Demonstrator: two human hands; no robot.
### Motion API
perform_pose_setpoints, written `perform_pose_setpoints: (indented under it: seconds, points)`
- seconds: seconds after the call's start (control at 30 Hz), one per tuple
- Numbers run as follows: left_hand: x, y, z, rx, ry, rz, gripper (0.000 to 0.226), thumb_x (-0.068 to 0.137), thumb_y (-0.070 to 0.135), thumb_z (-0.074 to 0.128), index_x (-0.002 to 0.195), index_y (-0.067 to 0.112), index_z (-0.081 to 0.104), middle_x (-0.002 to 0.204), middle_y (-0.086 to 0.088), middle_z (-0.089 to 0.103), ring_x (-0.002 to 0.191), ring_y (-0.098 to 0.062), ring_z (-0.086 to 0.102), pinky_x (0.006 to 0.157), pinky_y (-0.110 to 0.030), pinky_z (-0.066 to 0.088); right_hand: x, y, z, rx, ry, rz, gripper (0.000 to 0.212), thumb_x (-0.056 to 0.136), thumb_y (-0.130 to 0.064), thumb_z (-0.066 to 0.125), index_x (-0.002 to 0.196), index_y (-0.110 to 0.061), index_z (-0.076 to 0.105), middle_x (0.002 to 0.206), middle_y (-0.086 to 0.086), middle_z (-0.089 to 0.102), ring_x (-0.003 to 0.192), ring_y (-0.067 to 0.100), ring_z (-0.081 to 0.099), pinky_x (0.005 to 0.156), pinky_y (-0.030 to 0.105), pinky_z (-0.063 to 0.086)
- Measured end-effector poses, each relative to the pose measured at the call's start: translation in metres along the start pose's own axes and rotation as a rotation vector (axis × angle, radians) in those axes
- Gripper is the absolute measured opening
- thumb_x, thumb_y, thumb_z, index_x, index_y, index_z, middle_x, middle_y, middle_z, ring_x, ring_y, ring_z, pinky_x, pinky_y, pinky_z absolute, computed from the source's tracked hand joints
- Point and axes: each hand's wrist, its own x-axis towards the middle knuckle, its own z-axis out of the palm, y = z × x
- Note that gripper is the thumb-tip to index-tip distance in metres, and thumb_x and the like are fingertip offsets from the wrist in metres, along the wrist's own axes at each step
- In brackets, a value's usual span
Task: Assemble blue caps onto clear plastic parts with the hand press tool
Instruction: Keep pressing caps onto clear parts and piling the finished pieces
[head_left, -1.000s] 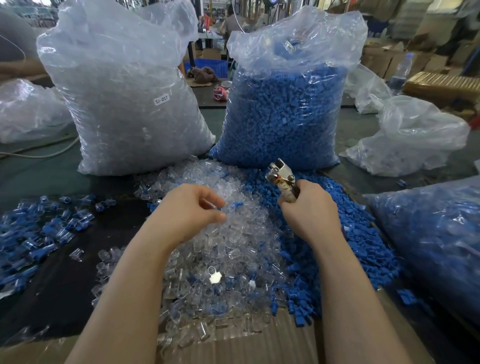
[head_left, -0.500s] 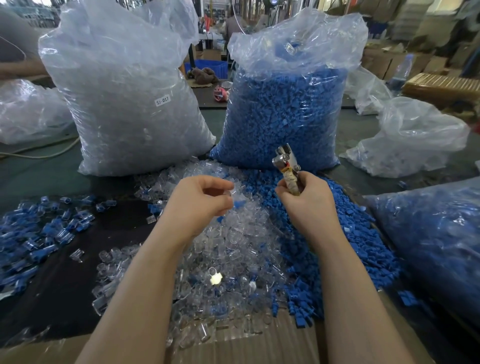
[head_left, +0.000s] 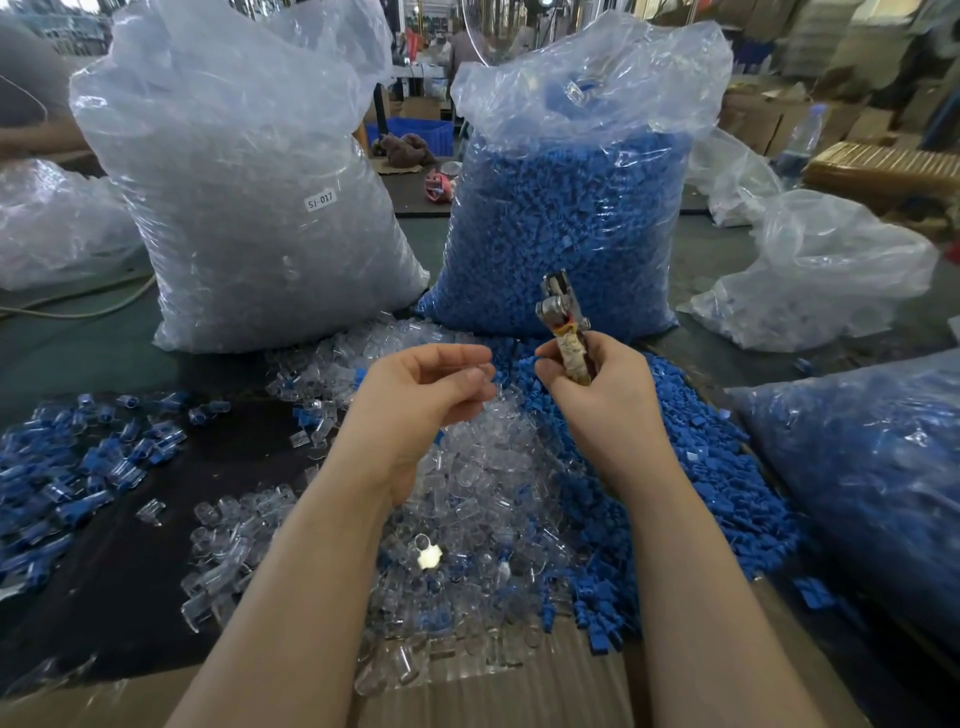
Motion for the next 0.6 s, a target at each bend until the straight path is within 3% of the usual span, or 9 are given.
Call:
perform_pose_setpoints:
  seconds: [0.13, 0.27, 0.37, 0.47, 0.6]
  points:
    - [-0.001, 0.001, 0.0, -0.103, -0.011, -0.014, 0.033, 0.072, 0.005, 0.077, 0.104, 0.01, 0.07, 0.098, -0.008, 0.076, 0.095, -0.021, 0.072, 0.083, -0.029, 0.057, 0.0, -0.001, 0.0, 0.01, -0.002, -0.001, 0.009, 0.09, -0.023, 0.068, 0.084, -0.027, 0.064, 0.07, -0.011, 0.061, 0.06, 0.001, 0.052, 0.064, 0.026, 0.044]
    - [-0.001, 0.001, 0.006, -0.089, 0.061, -0.011, 0.013, 0.092, 0.005, 0.063, 0.102, 0.009, 0.069, 0.093, -0.007, 0.077, 0.086, -0.016, 0.074, 0.069, -0.02, 0.058, -0.001, -0.002, 0.002, 0.029, -0.016, -0.022, 0.007, 0.09, -0.025, 0.069, 0.085, -0.024, 0.064, 0.064, -0.012, 0.057, 0.056, 0.0, 0.049, 0.06, 0.027, 0.043]
    - [-0.001, 0.0, 0.009, -0.034, 0.095, -0.015, 0.017, 0.096, 0.008, 0.058, 0.093, 0.017, 0.073, 0.089, 0.001, 0.077, 0.08, -0.005, 0.073, 0.066, -0.017, 0.056, -0.002, -0.004, 0.004, 0.036, -0.029, -0.047, 0.009, 0.09, -0.026, 0.069, 0.083, -0.025, 0.063, 0.061, -0.017, 0.059, 0.057, -0.001, 0.049, 0.056, 0.02, 0.044]
    - [0.0, -0.001, 0.011, 0.083, 0.174, 0.025, 0.02, 0.094, 0.016, 0.064, 0.085, 0.029, 0.075, 0.07, 0.017, 0.072, 0.061, 0.008, 0.06, 0.061, -0.012, 0.05, -0.002, -0.005, 0.006, 0.051, -0.058, -0.057, 0.01, 0.091, -0.026, 0.068, 0.082, -0.024, 0.062, 0.059, -0.021, 0.056, 0.054, -0.001, 0.047, 0.052, 0.014, 0.039]
    - [0.0, 0.0, 0.013, -0.026, 0.266, 0.042, 0.01, 0.091, 0.014, 0.068, 0.084, 0.017, 0.073, 0.057, 0.008, 0.067, 0.053, 0.0, 0.06, 0.056, -0.014, 0.051, -0.003, -0.006, 0.009, 0.037, -0.073, -0.072, 0.016, 0.091, -0.029, 0.068, 0.083, -0.016, 0.062, 0.054, -0.017, 0.051, 0.052, 0.003, 0.041, 0.054, 0.021, 0.036]
